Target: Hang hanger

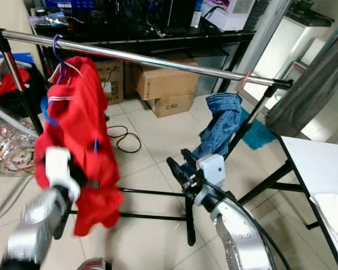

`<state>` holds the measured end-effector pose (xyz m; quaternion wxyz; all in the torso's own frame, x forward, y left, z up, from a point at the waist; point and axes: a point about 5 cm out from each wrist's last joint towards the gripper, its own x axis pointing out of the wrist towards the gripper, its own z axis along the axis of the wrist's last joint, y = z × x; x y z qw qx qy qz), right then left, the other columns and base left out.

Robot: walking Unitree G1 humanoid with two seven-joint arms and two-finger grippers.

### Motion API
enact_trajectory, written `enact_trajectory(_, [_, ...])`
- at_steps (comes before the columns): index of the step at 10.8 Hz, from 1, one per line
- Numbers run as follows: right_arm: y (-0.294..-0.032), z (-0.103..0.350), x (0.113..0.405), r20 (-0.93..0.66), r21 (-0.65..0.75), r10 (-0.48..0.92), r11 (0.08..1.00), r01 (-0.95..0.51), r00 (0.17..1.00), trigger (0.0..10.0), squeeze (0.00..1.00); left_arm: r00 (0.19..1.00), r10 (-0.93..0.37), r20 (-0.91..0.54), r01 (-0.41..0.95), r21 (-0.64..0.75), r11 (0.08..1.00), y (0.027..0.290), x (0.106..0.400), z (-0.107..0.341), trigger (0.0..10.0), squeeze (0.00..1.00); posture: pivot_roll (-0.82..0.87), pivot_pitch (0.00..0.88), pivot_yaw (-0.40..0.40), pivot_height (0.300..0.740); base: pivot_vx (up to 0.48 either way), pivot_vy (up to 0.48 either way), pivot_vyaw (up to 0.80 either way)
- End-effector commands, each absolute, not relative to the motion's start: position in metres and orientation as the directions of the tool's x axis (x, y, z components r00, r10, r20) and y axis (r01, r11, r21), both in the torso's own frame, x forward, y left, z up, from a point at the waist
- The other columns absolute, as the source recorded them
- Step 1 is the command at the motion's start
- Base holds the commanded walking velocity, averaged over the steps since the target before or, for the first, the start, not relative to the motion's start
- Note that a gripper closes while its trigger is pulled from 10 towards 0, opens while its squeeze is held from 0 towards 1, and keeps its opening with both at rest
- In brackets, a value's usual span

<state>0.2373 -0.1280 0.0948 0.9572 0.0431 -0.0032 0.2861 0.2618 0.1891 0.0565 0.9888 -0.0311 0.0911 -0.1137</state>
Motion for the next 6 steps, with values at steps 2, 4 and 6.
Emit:
enact_trajectory(2, [-0.136, 0.093, 0.238, 0.038, 0.070, 0.525, 0.847, -0.527, 0.850, 10.0, 0.00, 0.969, -0.222, -0.109, 0.217, -0.054, 0.975, 0.177, 0.254, 0.063, 10.0, 0.00, 0.16, 0.000, -0.115, 0.740, 0.000, 0.000, 0.00])
enact_trajectory(4, [-0.138, 0.091, 0.238, 0.047, 0.057, 0.523, 0.849, -0.525, 0.851, 10.0, 0.00, 0.971, -0.223, -0.090, 0.219, -0.054, 0.974, 0.164, 0.246, 0.063, 10.0, 0.00, 0.16, 0.000, -0.116, 0.740, 0.000, 0.000, 0.00])
enact_trajectory(6, [-0.141, 0.087, 0.235, 0.045, 0.047, 0.522, 0.851, -0.523, 0.852, 10.0, 0.00, 0.971, -0.224, -0.083, 0.220, -0.052, 0.974, 0.157, 0.242, 0.061, 10.0, 0.00, 0.16, 0.000, -0.113, 0.740, 0.000, 0.000, 0.00])
